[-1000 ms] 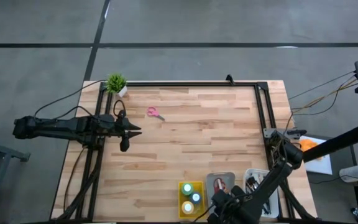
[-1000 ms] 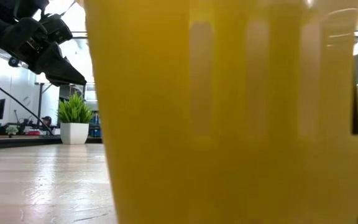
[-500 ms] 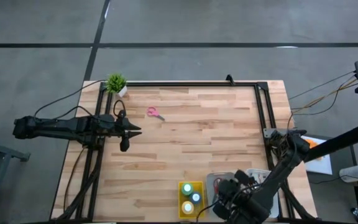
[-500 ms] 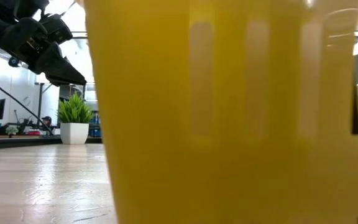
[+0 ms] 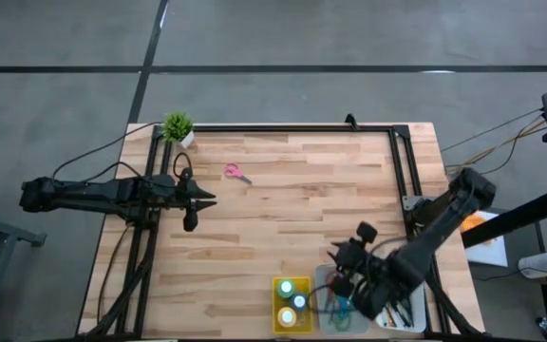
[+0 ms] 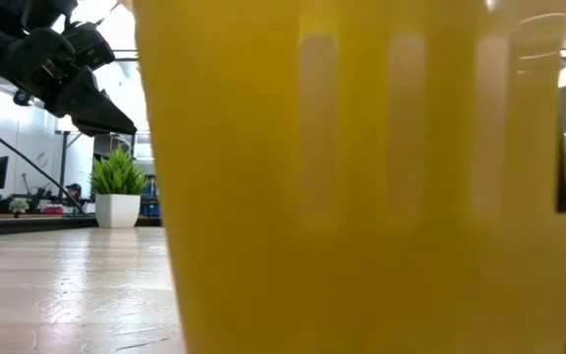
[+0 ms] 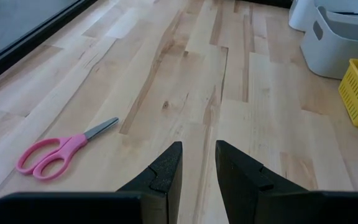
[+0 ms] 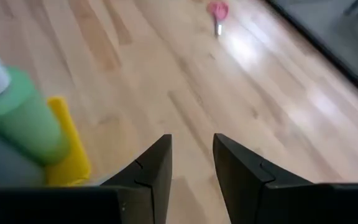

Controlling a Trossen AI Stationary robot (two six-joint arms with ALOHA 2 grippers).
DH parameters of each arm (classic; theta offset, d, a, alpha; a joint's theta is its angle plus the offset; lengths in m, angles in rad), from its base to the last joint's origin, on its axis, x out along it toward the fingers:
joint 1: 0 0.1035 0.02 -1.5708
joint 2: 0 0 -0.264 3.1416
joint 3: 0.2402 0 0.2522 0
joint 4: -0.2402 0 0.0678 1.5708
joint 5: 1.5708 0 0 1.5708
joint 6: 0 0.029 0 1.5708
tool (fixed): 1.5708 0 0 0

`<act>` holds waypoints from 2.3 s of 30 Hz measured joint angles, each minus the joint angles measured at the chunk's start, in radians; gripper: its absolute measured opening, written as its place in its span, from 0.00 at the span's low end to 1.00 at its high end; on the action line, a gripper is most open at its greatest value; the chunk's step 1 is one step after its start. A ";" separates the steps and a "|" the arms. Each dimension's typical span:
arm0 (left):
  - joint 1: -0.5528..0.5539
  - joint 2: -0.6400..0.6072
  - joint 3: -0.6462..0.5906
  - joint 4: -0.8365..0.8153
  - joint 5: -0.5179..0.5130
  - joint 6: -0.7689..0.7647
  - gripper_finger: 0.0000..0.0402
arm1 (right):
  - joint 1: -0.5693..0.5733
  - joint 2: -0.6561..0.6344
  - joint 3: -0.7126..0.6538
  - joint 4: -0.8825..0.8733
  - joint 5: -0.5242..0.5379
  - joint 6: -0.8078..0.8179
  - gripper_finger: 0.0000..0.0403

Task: Pick & Place Paint Supplies
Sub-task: Put the pink scissors into the gray bin

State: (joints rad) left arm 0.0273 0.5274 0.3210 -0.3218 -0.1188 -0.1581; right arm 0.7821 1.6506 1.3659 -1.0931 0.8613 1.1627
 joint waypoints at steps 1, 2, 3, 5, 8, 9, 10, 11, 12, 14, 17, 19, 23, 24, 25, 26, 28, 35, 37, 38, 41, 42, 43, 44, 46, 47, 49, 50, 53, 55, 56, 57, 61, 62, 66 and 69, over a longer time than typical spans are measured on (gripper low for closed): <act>0.000 0.000 0.000 -0.001 0.000 0.000 0.25 | -0.014 -0.035 -0.050 0.057 0.018 -0.045 0.28; 0.000 0.000 0.000 -0.001 0.000 0.000 0.25 | -0.030 -0.069 -0.101 0.115 0.032 -0.089 0.28; 0.000 0.000 0.000 -0.005 0.000 0.000 0.25 | -0.047 -0.099 -0.150 0.177 0.046 -0.129 0.28; 0.000 0.000 0.000 -0.010 0.000 0.000 0.25 | -0.090 -0.158 -0.250 0.310 0.055 -0.206 0.28; 0.000 0.000 0.000 -0.024 0.000 0.000 0.25 | -0.162 -0.242 -0.395 0.524 0.047 -0.357 0.28; 0.000 0.000 0.000 -0.024 0.000 0.000 0.25 | -0.188 -0.270 -0.440 0.604 0.029 -0.420 0.28; 0.000 0.000 0.000 -0.023 0.000 0.000 0.25 | -0.214 -0.296 -0.485 0.682 0.004 -0.486 0.28; 0.000 0.000 0.000 -0.023 0.000 0.000 0.25 | -0.243 -0.321 -0.531 0.769 -0.027 -0.549 0.28; 0.000 0.000 0.000 -0.023 0.000 0.000 0.25 | -0.272 -0.347 -0.572 0.854 -0.066 -0.613 0.28; 0.000 0.000 0.000 -0.023 0.000 0.000 0.25 | -0.338 -0.393 -0.654 1.019 -0.149 -0.736 0.28; 0.000 0.000 0.000 -0.023 0.000 0.000 0.25 | -0.440 -0.447 -0.764 1.237 -0.288 -0.910 0.28; 0.000 0.000 0.000 -0.023 0.000 0.000 0.25 | -0.506 -0.470 -0.823 1.375 -0.378 -1.003 0.28; 0.000 0.000 0.000 -0.023 0.000 0.000 0.25 | -0.629 -0.492 -0.921 1.624 -0.501 -1.152 0.28; 0.000 0.000 0.000 -0.023 0.000 0.000 0.25 | -0.658 -0.495 -0.938 1.673 -0.516 -1.180 0.28; 0.000 0.000 0.000 -0.024 0.000 0.000 0.25 | -0.686 -0.495 -0.952 1.721 -0.525 -1.199 0.28; 0.000 0.000 0.000 -0.024 0.000 0.000 0.25 | -0.712 -0.496 -0.965 1.762 -0.528 -1.209 0.28; 0.000 0.000 0.000 -0.024 0.000 0.000 0.25 | -0.764 -0.498 -0.985 1.820 -0.545 -1.212 0.28; 0.000 0.000 0.000 -0.024 0.000 0.000 0.25 | -0.950 -0.490 -1.016 1.920 -0.976 -1.222 0.28; 0.000 0.000 0.000 -0.025 0.000 0.000 0.25 | -0.982 -0.490 -1.012 1.911 -0.973 -1.219 0.28; 0.000 0.000 0.000 -0.027 0.000 0.000 0.25 | -0.996 -0.490 -1.009 1.911 -0.963 -1.218 0.28; 0.000 0.000 0.000 -0.030 0.000 0.000 0.25 | -1.024 -0.490 -0.994 1.912 -0.964 -1.218 0.28; 0.000 0.000 0.000 -0.030 0.000 0.000 0.25 | -1.029 -0.490 -0.991 1.912 -0.965 -1.218 0.28; 0.000 0.000 0.000 -0.030 0.000 0.000 0.25 | -1.029 -0.490 -0.988 1.911 -0.965 -1.219 0.28; 0.000 0.000 0.000 -0.030 0.000 0.000 0.25 | -1.031 -0.490 -0.985 1.910 -0.965 -1.223 0.28; 0.000 0.000 0.000 -0.030 0.000 0.000 0.25 | -1.032 -0.490 -0.978 1.912 -0.965 -1.233 0.28; 0.000 0.000 0.000 -0.030 0.000 0.000 0.25 | -1.032 -0.490 -0.978 1.912 -0.965 -1.242 0.28; 0.000 0.000 0.000 -0.030 0.000 0.000 0.25 | -1.032 -0.490 -0.978 1.910 -0.964 -1.250 0.28; 0.000 0.000 0.000 -0.030 0.000 0.000 0.25 | -1.032 -0.490 -0.978 1.911 -0.965 -1.252 0.28; 0.000 0.000 0.000 -0.030 0.000 0.000 0.25 | -1.032 -0.490 -0.978 1.911 -0.964 -1.253 0.28; 0.000 0.000 0.000 -0.030 0.000 0.000 0.25 | -1.032 -0.490 -0.978 1.911 -0.965 -1.253 0.28; 0.000 0.000 0.000 -0.030 0.000 0.000 0.25 | -1.032 -0.490 -0.978 1.911 -0.965 -1.253 0.28; 0.000 0.000 0.000 -0.030 0.000 0.000 0.25 | -1.032 -0.490 -0.978 1.911 -0.965 -1.253 0.28; 0.000 0.000 0.000 -0.030 0.000 0.000 0.25 | -1.032 -0.490 -0.978 1.911 -0.965 -1.253 0.28; 0.000 0.000 0.000 -0.030 0.000 0.000 0.25 | -1.032 -0.490 -0.978 1.910 -0.965 -1.253 0.28; 0.000 0.000 0.000 -0.030 0.000 0.000 0.25 | -1.032 -0.490 -0.978 1.911 -0.965 -1.253 0.28; 0.000 0.000 0.000 -0.029 0.000 0.000 0.25 | -1.032 -0.490 -0.977 1.911 -0.965 -1.252 0.28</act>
State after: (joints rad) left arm 0.0273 0.5274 0.3210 -0.3511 -0.1188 -0.1581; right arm -0.2497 1.1606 0.3884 0.8177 -0.1036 -0.0897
